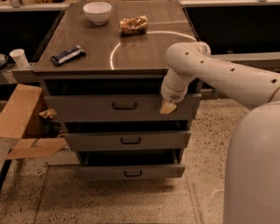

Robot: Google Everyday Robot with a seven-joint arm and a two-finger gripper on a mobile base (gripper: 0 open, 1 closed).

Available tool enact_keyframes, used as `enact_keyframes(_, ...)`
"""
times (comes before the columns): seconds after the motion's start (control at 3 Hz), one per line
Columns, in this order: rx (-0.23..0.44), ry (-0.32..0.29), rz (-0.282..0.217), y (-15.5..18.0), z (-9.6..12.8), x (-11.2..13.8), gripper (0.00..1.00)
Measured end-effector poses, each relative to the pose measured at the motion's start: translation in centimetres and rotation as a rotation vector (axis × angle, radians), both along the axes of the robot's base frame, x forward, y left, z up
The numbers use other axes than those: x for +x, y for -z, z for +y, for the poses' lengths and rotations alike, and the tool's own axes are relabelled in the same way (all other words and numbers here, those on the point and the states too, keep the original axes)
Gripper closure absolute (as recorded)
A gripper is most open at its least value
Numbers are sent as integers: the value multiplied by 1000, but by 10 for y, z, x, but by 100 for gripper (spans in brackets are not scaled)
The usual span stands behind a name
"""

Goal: Open top drawer

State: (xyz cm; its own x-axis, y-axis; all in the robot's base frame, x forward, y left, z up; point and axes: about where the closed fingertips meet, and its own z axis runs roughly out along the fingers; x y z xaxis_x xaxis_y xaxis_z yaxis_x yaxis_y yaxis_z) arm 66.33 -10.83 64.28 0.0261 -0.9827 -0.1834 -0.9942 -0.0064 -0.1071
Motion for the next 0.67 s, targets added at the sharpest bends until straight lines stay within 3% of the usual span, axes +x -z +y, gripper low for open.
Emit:
enact_keyframes(0.33, 0, 0, 0, -2, 0, 3, 96)
enact_keyframes(0.67, 14, 9, -1, -5, 1, 4, 0)
